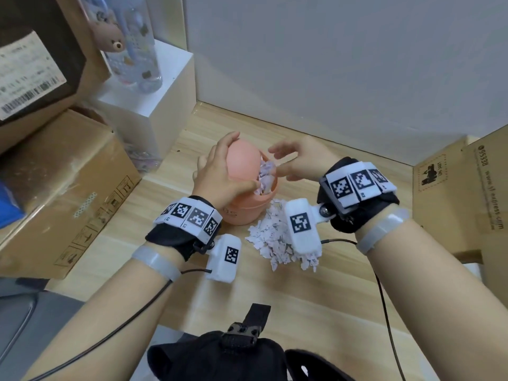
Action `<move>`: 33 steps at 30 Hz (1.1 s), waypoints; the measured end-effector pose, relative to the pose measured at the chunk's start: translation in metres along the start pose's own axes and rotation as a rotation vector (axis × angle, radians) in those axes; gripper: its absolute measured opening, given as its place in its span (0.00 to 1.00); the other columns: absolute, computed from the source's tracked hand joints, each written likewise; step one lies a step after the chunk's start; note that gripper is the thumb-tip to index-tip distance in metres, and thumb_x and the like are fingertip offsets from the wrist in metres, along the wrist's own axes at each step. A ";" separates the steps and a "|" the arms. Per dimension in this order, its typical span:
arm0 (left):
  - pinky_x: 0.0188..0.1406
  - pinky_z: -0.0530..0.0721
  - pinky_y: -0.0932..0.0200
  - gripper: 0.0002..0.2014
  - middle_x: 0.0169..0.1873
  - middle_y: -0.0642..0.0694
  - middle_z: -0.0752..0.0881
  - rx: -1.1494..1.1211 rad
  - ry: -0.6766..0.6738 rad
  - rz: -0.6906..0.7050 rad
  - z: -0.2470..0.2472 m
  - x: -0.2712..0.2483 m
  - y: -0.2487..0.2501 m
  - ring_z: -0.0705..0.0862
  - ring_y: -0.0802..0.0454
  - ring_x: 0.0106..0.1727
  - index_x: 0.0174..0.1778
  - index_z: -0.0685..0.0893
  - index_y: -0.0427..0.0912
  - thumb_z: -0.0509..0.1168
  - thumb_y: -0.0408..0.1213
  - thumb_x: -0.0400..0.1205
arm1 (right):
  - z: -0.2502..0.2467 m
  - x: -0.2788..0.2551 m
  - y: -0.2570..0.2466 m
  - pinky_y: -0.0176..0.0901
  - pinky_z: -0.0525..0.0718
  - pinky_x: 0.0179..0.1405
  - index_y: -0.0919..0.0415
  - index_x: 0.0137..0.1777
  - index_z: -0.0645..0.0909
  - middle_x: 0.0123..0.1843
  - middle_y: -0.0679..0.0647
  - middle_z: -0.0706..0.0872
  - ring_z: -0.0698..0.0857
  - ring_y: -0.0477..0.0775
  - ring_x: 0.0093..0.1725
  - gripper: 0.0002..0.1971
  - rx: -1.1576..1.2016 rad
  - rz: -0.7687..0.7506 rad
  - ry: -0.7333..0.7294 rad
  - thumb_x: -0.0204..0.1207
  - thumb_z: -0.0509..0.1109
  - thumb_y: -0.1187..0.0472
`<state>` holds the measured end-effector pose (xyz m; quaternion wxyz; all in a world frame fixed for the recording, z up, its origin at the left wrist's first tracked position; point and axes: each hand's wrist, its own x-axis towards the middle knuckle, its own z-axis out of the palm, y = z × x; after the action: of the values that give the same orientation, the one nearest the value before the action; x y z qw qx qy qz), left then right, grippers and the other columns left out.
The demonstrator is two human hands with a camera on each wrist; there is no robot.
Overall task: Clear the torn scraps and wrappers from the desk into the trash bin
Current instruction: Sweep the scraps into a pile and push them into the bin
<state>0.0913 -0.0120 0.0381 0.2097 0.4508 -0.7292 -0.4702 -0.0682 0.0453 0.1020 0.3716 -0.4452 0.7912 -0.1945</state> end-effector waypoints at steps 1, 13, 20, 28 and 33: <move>0.64 0.63 0.49 0.45 0.72 0.59 0.69 0.000 0.000 0.002 0.000 0.000 0.001 0.64 0.45 0.68 0.71 0.61 0.67 0.75 0.48 0.59 | 0.000 -0.003 0.005 0.52 0.83 0.61 0.53 0.60 0.80 0.58 0.49 0.83 0.85 0.53 0.57 0.21 -0.021 -0.041 -0.012 0.66 0.76 0.64; 0.70 0.68 0.44 0.41 0.61 0.61 0.71 -0.020 0.016 0.022 -0.002 0.001 0.003 0.66 0.47 0.69 0.65 0.69 0.62 0.75 0.50 0.53 | 0.053 0.001 0.035 0.68 0.31 0.74 0.50 0.62 0.79 0.69 0.50 0.78 0.63 0.48 0.78 0.23 -0.730 -0.286 -0.162 0.72 0.64 0.40; 0.74 0.70 0.48 0.41 0.71 0.51 0.71 -0.062 -0.054 0.066 -0.008 0.014 0.000 0.70 0.49 0.72 0.56 0.70 0.67 0.79 0.51 0.47 | 0.031 -0.013 0.082 0.51 0.72 0.68 0.53 0.53 0.84 0.59 0.50 0.85 0.79 0.52 0.64 0.12 -0.010 -0.334 0.313 0.69 0.74 0.57; 0.48 0.72 0.84 0.34 0.61 0.55 0.77 -0.216 0.006 0.104 0.008 0.013 -0.002 0.76 0.58 0.60 0.60 0.74 0.55 0.73 0.35 0.56 | 0.085 -0.005 0.144 0.68 0.57 0.76 0.37 0.77 0.52 0.83 0.52 0.48 0.50 0.62 0.81 0.46 -0.167 0.227 -0.034 0.62 0.76 0.42; 0.48 0.70 0.85 0.33 0.61 0.57 0.76 -0.242 0.004 0.111 0.009 0.013 -0.003 0.75 0.63 0.59 0.58 0.73 0.54 0.72 0.34 0.57 | 0.116 -0.002 0.143 0.63 0.59 0.73 0.34 0.73 0.60 0.82 0.51 0.53 0.54 0.60 0.79 0.37 -0.504 0.120 -0.045 0.64 0.73 0.41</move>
<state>0.0794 -0.0193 0.0301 0.2894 0.3823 -0.6906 -0.5415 -0.0594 0.1251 -0.0642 0.2773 -0.4799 0.8313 0.0410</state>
